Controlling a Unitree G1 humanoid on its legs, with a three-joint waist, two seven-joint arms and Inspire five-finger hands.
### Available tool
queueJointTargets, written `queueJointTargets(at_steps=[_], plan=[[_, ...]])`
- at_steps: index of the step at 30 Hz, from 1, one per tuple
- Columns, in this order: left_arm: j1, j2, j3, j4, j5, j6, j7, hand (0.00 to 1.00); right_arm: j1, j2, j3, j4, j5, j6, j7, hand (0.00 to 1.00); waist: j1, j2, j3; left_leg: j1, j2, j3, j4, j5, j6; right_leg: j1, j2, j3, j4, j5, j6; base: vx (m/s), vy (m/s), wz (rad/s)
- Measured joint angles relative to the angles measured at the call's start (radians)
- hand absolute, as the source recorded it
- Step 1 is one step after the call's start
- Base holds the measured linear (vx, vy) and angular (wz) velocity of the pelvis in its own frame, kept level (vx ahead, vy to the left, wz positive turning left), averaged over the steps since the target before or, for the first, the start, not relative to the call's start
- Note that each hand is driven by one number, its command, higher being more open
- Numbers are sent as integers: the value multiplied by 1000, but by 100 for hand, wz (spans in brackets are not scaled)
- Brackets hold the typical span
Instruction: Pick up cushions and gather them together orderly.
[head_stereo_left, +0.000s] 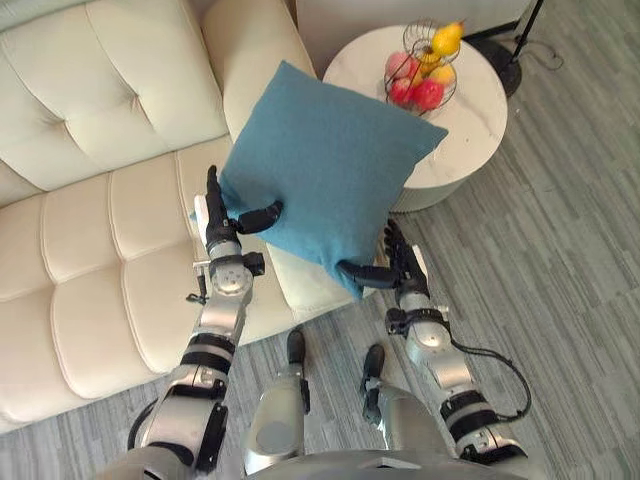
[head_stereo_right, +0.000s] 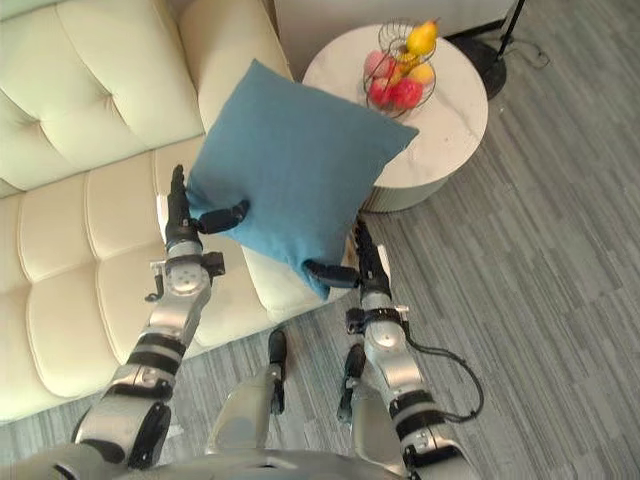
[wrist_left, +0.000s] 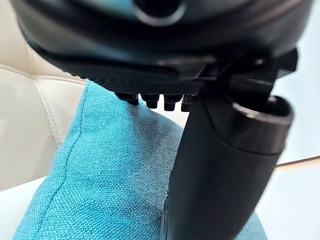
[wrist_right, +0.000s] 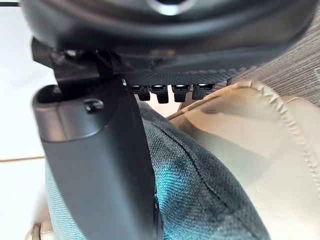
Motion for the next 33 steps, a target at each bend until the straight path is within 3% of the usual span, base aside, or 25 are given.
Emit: queueJointTargets(at_steps=[7,16,25,28,33], plan=[[-117,45,-30,31,-6,25,0,0,-116,6,-7,-4,57,27,-85,0,13,2,22,-62,13,-4,-1,36,-4,-80,-3,-3,44,8,-13,-78,-35,0],[-108,53,-60,-93,-52,25,-1,0,-130,-3,-7,-94,92,32,-102,0,14,1,26,-54,15,-10,-16,51,-9,-71,-2,-12,36,11,-16,14,-24,2],[233,-26,-60,-354,-53,24,-41,0,115,-25,-15,-176,81,25,-61,0,-13,-4,20,127,7,6,-108,47,-14,102,14,-2,-54,13,-12,67,-10,-4],[366,-51,-60,-414,-53,22,-74,0,209,-26,-40,-181,50,22,3,0,-19,-7,-27,167,5,14,-132,46,-15,126,16,6,-55,7,-8,60,-14,-6],[526,-98,-86,-463,-92,19,-115,0,363,-25,-81,-234,-13,21,39,0,-43,-12,-76,242,-18,-20,-131,31,-12,181,-4,49,25,-66,11,10,6,20]])
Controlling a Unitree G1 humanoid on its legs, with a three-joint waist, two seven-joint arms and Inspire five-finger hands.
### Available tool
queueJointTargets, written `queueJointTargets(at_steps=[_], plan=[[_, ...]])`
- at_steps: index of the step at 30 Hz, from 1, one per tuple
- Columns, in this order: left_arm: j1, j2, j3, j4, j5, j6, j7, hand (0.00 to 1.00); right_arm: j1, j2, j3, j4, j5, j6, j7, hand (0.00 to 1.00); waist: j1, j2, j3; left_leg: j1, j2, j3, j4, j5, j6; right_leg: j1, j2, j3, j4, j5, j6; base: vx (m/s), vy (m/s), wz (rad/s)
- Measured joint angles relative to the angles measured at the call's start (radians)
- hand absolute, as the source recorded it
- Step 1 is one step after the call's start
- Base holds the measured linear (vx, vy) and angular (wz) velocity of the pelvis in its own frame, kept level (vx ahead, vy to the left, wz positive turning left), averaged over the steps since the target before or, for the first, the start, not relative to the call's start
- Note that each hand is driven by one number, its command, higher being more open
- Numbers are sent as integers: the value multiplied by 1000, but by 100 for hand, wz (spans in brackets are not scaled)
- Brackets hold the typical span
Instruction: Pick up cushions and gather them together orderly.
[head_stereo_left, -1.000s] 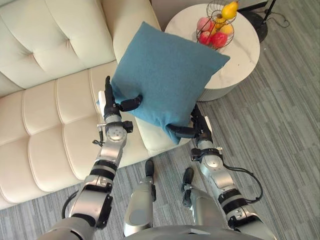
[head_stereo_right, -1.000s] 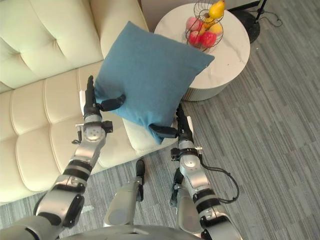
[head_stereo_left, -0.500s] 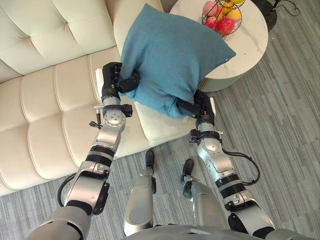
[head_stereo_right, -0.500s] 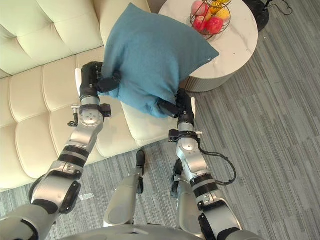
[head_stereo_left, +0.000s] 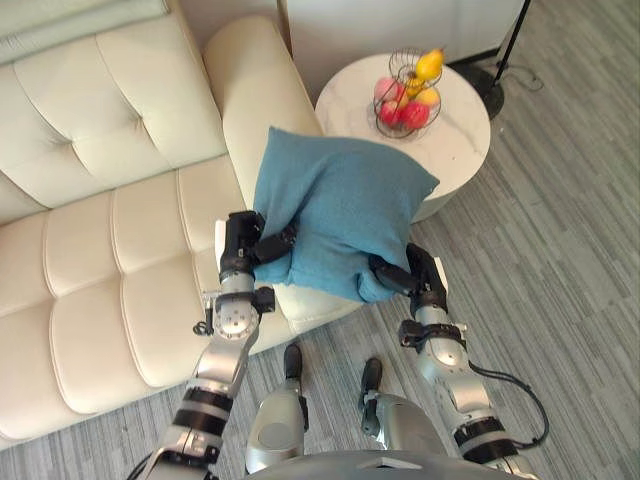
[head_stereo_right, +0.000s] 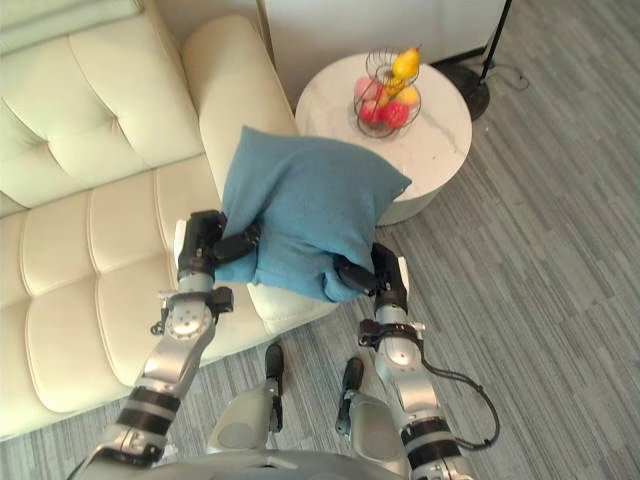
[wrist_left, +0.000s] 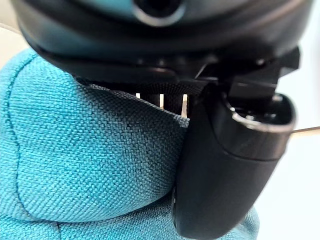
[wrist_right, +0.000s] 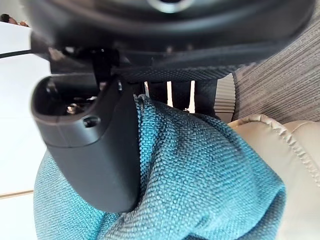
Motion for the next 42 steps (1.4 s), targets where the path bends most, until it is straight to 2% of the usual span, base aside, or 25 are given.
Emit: queueJointTargets(at_steps=[6,9,10,11,12,14,15,16,17,18,20,21,25,26,27,28,29,30,32,34,36,37,38,40,42], plan=[[187,-84,-7,-93,-30,0,-11,0,121,0,-2,-84,-46,1,-3,0,7,11,-50,14,-2,-85,0,-1,-3,69,1,-73,-2,-30,-1,-36,-28,41],[228,-108,-9,-153,-49,0,-15,0,174,0,-2,-191,-94,2,-21,0,11,33,-75,-21,-16,-177,19,11,-17,71,-16,-170,52,-75,-4,-28,-58,97],[229,-116,-11,-157,-50,0,-15,0,173,0,-3,-209,-101,2,-32,0,14,42,-90,-31,-21,-194,21,0,-6,69,-32,-207,83,-96,-7,-35,-57,117],[227,-124,-16,-158,-58,-2,-15,0,167,0,-6,-213,-116,1,-50,0,13,54,-122,-54,-7,-135,26,-28,36,69,-49,-257,91,-101,-11,-14,-44,122],[223,-125,-23,-159,-69,-13,-15,0,155,1,-14,-210,-131,1,-61,0,13,47,-133,-74,3,-60,64,-51,61,69,-69,-285,87,-101,-13,5,-16,100],[216,-128,-38,-161,-70,-33,-15,0,120,-1,-30,-199,-134,1,-75,0,11,61,-142,-127,44,60,211,-99,87,72,-91,-321,94,-102,-13,28,68,68],[214,-130,-58,-160,-72,-36,-15,0,110,-15,-44,-195,-137,0,-83,0,11,86,-159,-143,72,119,281,-52,124,74,-86,-340,114,-103,-11,29,108,91],[209,-129,-72,-157,-80,-36,-15,0,99,-26,-56,-177,-137,0,-89,0,-7,96,-168,-145,59,125,274,-38,110,78,-92,-342,132,-106,-10,8,133,108],[204,-115,-94,-154,-87,-41,-15,0,92,-24,-76,-149,-138,-1,-89,0,-17,85,-181,-127,32,112,210,-11,116,84,-103,-338,128,-106,-9,-13,154,123],[198,-93,-121,-152,-91,-45,-16,0,90,-19,-97,-125,-138,-3,-89,0,-27,57,-201,-106,14,110,112,-9,111,90,-129,-364,82,-106,-2,19,178,120],[168,-86,-158,-130,-92,-48,-19,0,81,-18,-137,-100,-139,-5,-91,0,-28,70,-211,-111,31,151,139,-47,62,95,-128,-412,62,-87,30,55,143,91],[145,-86,-179,-92,-92,-50,-20,0,78,-13,-160,-67,-139,-4,-92,0,-26,64,-205,-97,11,151,108,-17,40,105,-149,-430,66,-78,39,16,155,50],[145,-66,-182,-8,-108,-47,-25,0,78,6,-159,7,-141,3,-86,0,-28,42,-173,-76,-62,141,152,-70,90,97,-249,-385,203,-83,34,-4,257,28],[146,-62,-181,-6,-108,-44,-27,0,79,9,-158,19,-141,7,-83,0,-26,38,-167,-72,-72,140,162,-84,101,89,-265,-366,237,-86,24,-12,201,10],[147,-56,-180,-6,-108,-41,-29,0,78,15,-158,32,-141,11,-81,0,-26,33,-157,-68,-82,139,173,-94,111,68,-279,-324,288,-83,-5,-11,240,11],[150,-47,-177,-6,-108,-41,-30,0,80,22,-157,46,-140,14,-75,0,-29,34,-141,-57,-88,133,168,-98,119,20,-267,-207,358,-91,-32,-2,195,20],[153,-32,-177,-6,-108,-41,-31,0,83,33,-151,52,-140,15,-73,0,-36,35,-135,-52,-89,122,150,-98,118,-3,-226,-138,369,-119,-20,13,169,32],[153,-13,-173,-6,-108,-41,-33,0,83,36,-140,54,-140,15,-71,0,-45,35,-125,-35,-92,113,103,-98,118,-26,-152,-83,359,-153,-8,35,87,32],[155,-5,-172,-6,-108,-39,-36,0,82,33,-137,54,-140,15,-63,0,-46,38,-121,-2,-93,109,24,-97,117,-58,-42,-74,299,-168,-15,60,28,21],[155,-5,-172,-6,-107,-39,-43,0,82,26,-137,54,-140,15,-62,0,-52,37,-121,10,-100,92,2,-74,111,-75,9,-85,261,-170,-18,50,-8,23],[155,-2,-175,-6,-106,-38,-60,0,85,23,-137,50,-140,15,-64,0,-72,4,-121,29,-152,63,2,-52,109,-70,6,-42,184,-153,-37,91,-56,52],[155,-7,-179,-7,-106,-37,-62,0,90,20,-139,45,-140,15,-66,0,-80,1,-122,25,-163,50,17,-52,113,-62,3,-42,184,-126,-66,166,-94,60],[159,-16,-184,-7,-105,-36,-64,0,103,16,-141,33,-139,16,-72,0,-84,7,-125,19,-162,33,43,-64,117,-46,1,-62,173,-125,-69,213,-103,67],[169,-30,-183,-17,-104,-37,-71,0,151,24,-140,-34,-135,23,-75,0,-82,17,-128,-44,-121,38,210,-149,84,16,20,-118,107,-112,-68,206,-92,53],[195,-39,-174,-19,-105,-37,-75,0,195,25,-129,-110,-135,27,-75,0,-64,25,-127,-97,-54,105,432,-223,76,90,59,-134,73,-110,-66,188,-84,12]])
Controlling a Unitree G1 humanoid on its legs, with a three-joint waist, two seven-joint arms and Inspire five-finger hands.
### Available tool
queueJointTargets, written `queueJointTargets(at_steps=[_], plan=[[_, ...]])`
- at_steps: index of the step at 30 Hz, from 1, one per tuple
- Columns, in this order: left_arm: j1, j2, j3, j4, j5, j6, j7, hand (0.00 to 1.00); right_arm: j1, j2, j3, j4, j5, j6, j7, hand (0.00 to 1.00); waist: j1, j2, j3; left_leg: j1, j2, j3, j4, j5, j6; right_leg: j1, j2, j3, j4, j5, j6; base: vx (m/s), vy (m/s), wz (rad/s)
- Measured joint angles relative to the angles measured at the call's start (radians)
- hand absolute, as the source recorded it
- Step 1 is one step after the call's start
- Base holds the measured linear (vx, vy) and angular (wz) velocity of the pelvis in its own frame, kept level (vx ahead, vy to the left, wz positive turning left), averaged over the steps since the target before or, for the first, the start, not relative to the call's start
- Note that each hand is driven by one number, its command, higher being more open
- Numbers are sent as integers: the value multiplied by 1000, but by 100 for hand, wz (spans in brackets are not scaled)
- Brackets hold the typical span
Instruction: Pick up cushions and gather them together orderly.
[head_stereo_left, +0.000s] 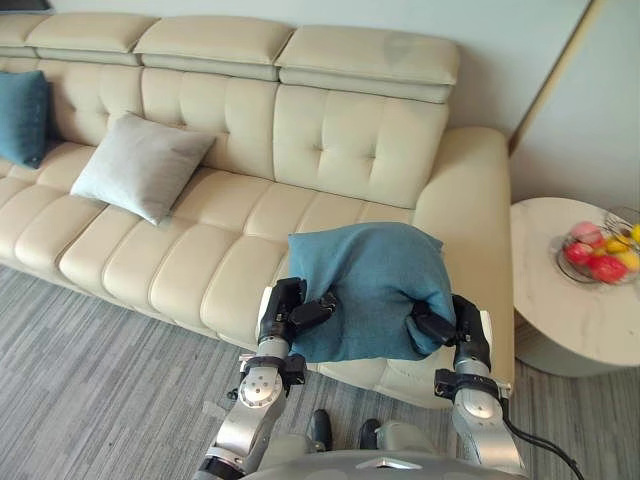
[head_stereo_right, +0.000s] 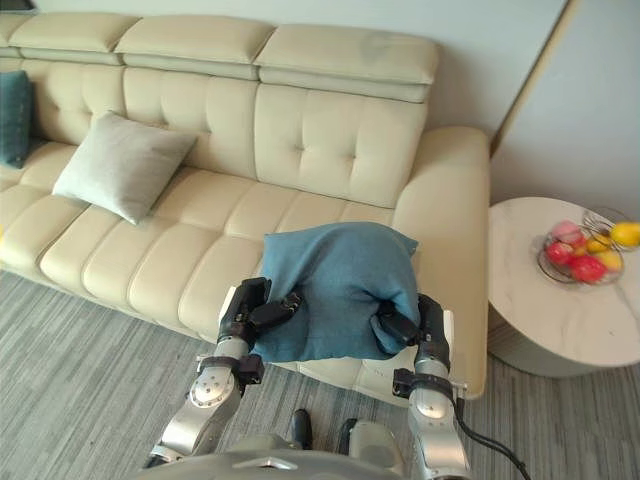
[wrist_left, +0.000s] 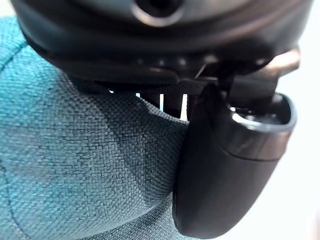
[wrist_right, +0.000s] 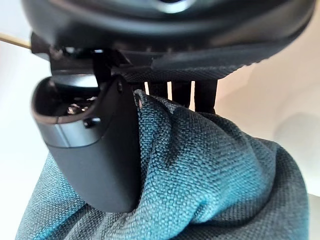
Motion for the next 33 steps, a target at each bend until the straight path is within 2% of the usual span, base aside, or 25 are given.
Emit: queueJointTargets(at_steps=[1,3,4,5,7,8,10,11,12,13,14,16,19,21,25,28,33], plan=[[23,-4,7,-10,-1,0,-1,0,27,-5,16,-63,0,0,0,0,10,0,-1,-40,39,43,146,-12,-8,42,13,4,-23,0,0,224,-40,-14],[45,-15,15,-33,-2,0,-5,0,33,-8,23,-139,0,-1,0,0,33,3,-2,-103,110,83,304,-65,-3,80,22,33,-58,-1,-1,260,-5,-36],[45,-20,15,-35,-2,0,-6,0,30,-8,23,-147,0,-3,0,0,40,5,-3,-108,125,83,304,-74,-6,82,22,40,-58,-1,-1,226,43,-51],[45,-36,15,-37,-2,-4,-7,0,19,-9,18,-152,1,-16,-2,0,47,7,-6,-118,160,49,249,-85,-11,85,19,67,-58,-1,-1,214,106,-42],[38,-44,14,-38,-2,-6,-9,0,1,-8,10,-143,2,-16,-10,0,49,12,-9,-118,161,-36,124,-78,-22,86,0,102,-58,-2,-1,214,192,-39],[35,-43,14,-38,-2,-6,-10,0,-7,-8,7,-132,2,-16,-15,0,49,2,-4,-112,145,-97,27,-53,-46,87,-22,124,-56,-6,6,214,300,-42],[37,-41,13,-38,-2,-6,-10,0,-15,-10,6,-105,2,-16,-17,0,49,7,-7,-68,135,-174,-143,77,-86,93,-41,155,-48,-25,47,249,355,-40],[38,-36,13,-37,-2,-6,-10,0,-18,-10,5,-85,2,-17,-17,0,48,2,-5,-52,130,-179,-162,138,-138,106,-53,169,-52,-41,75,209,297,-22],[32,-3,12,-29,-2,-1,-9,0,-27,19,1,-9,3,-14,-18,0,36,-47,-14,-32,81,-152,-171,133,-110,112,-103,186,-79,-31,106,182,277,-16],[32,3,12,-29,-1,-1,-9,0,-26,23,2,0,3,-13,-18,0,37,-50,-16,-32,77,-144,-168,129,-104,114,-112,192,-84,-22,108,183,306,-27],[32,9,12,-29,-1,-1,-7,0,-25,34,4,10,3,-11,-13,0,41,-53,-15,-31,64,-119,-158,117,-85,110,-130,209,-92,1,127,138,246,-30],[33,15,12,-29,-1,-1,-7,0,-24,43,5,10,2,-6,-9,0,44,-52,-15,-23,53,-90,-158,103,-67,103,-148,230,-97,25,144,77,173,-39],[33,18,6,-29,-1,0,-7,0,-15,41,4,11,2,-6,-7,0,48,-59,-11,26,41,-36,-179,82,-47,93,-171,288,-68,49,144,38,153,-50],[31,19,5,-30,0,0,-7,0,-16,41,4,10,-1,-6,-7,0,47,-67,-14,48,39,10,-193,74,-34,46,-182,327,-1,51,142,-17,131,-63],[31,28,6,-34,0,0,-7,0,-32,31,5,38,-8,-9,-7,0,42,-80,-21,63,36,77,-235,81,-22,-58,-196,314,99,53,142,-41,79,-53],[23,43,6,-35,0,0,-7,0,-49,17,13,96,-9,-9,-7,0,23,-94,-28,63,16,83,-283,118,-21,-36,-216,240,16,51,135,21,-20,-9],[20,34,15,-45,29,0,1,0,-78,-12,33,115,-46,-9,-11,0,25,-83,-27,-5,27,70,-305,162,-36,-54,-195,199,-89,44,132,-23,-101,4]])
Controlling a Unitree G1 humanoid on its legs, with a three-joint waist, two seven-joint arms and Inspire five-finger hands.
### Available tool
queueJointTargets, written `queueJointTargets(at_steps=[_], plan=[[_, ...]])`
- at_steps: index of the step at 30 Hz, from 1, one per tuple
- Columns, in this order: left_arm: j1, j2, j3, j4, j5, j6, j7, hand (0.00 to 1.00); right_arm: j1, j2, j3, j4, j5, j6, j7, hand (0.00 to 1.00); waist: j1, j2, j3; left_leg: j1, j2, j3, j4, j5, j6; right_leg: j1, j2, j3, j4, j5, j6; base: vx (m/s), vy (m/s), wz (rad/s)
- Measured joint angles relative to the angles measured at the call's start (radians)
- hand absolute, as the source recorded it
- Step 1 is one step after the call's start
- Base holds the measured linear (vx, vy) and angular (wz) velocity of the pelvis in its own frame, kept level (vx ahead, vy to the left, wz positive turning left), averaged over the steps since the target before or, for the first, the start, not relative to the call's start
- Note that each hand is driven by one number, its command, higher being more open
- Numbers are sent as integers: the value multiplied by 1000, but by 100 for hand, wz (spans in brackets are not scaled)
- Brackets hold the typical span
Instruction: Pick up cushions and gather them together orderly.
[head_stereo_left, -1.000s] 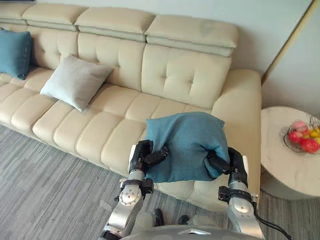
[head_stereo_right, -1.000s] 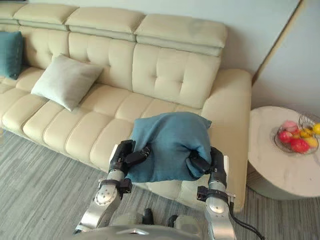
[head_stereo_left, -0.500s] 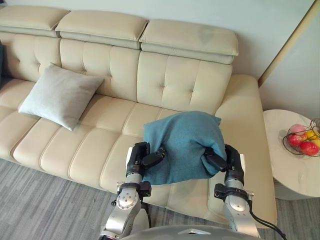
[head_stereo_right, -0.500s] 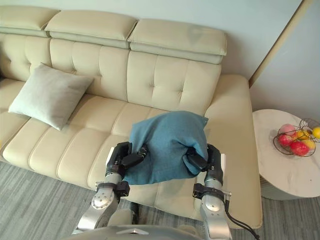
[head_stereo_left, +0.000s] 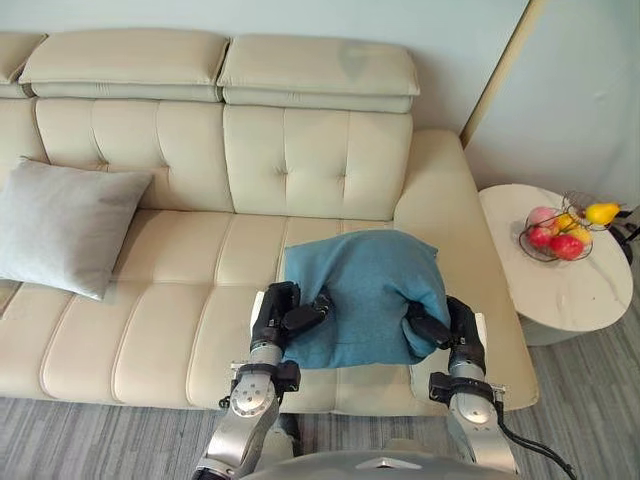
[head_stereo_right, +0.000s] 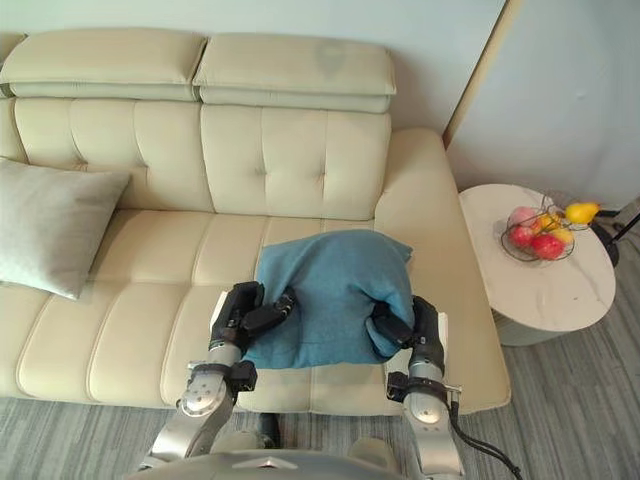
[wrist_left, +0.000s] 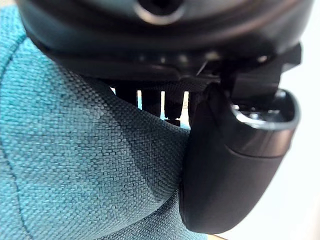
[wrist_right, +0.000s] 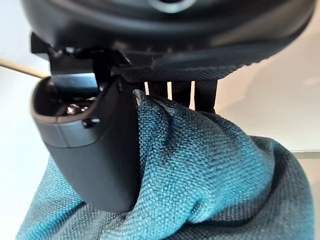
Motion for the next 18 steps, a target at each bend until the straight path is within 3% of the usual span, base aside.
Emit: queueJointTargets(at_steps=[6,10,16,18], plan=[[-14,-31,25,-74,51,3,43,0,-22,1,39,-30,-3,1,-43,0,9,3,3,-25,35,-30,-52,54,-26,-26,42,-29,-15,2,-4,-47,-93,9],[-93,-35,37,-113,78,3,96,0,-89,1,70,-90,-40,1,-95,0,23,7,6,-73,49,-36,-68,81,-31,-88,58,-31,6,6,-10,-29,-23,3],[-311,-36,61,-130,87,3,201,0,-295,0,89,-146,-72,4,-192,0,46,24,32,-150,56,-39,-68,109,-25,-188,61,-31,65,7,-16,-46,11,1],[-452,-34,82,-130,92,3,268,0,-441,-7,94,-144,-74,5,-243,0,51,30,48,-207,58,-40,-68,131,-23,-270,58,-30,116,3,-20,-89,-1,0]])
